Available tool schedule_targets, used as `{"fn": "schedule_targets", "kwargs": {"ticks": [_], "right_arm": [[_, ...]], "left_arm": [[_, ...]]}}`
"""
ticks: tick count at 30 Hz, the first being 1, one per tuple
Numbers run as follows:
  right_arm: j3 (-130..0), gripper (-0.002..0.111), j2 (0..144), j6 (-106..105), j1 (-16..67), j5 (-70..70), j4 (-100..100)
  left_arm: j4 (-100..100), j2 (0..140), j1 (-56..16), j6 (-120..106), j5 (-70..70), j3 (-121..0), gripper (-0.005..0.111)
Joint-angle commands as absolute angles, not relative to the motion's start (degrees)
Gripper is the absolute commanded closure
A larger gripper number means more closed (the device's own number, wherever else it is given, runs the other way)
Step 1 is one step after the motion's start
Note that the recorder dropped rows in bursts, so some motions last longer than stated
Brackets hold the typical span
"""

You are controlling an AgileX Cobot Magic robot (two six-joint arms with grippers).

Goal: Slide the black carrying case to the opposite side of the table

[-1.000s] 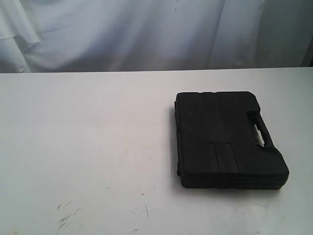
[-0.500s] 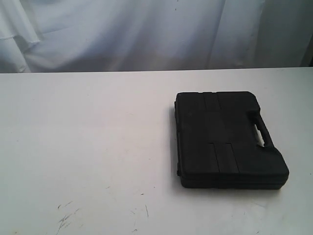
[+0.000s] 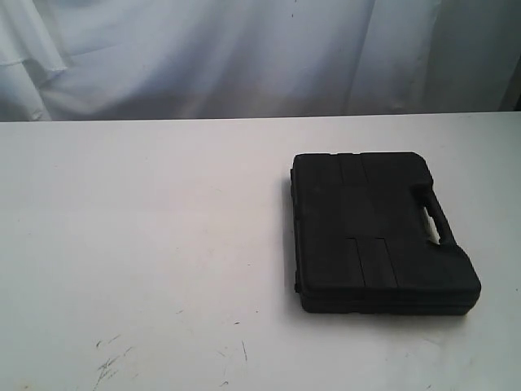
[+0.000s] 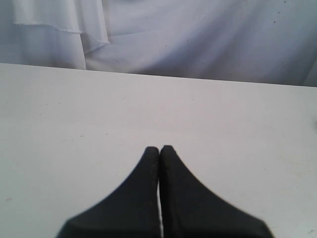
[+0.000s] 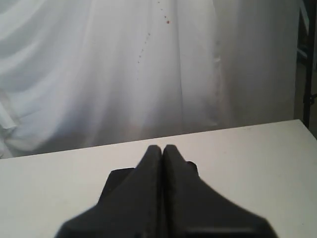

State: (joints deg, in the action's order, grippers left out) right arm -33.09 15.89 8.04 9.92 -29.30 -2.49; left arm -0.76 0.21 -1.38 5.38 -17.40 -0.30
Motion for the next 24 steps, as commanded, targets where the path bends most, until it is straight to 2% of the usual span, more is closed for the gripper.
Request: {"fn": "schedule_targets", "kwargs": {"ticks": [1, 13, 19, 24], "right_arm": [[-22.47, 0.108, 10.88, 10.69, 9.64, -18.78, 1.56], [-9.7, 0.108, 7.43, 10.55, 9.64, -15.53, 5.0], [-1.72, 0.108, 2.55, 10.27, 9.64, -8.77, 5.0], [0.0, 0.108, 0.69, 10.24, 9.64, -8.66, 4.22]], "left_arm": [[-0.53, 0.0, -1.24, 5.53, -16.78, 0.0, 0.107], [-0.53, 0.0, -1.24, 5.53, -16.78, 0.0, 0.107], [-0.53, 0.0, -1.24, 5.53, -16.78, 0.0, 0.107], [-0.53, 0.0, -1.24, 5.53, -16.78, 0.0, 0.107]]}}
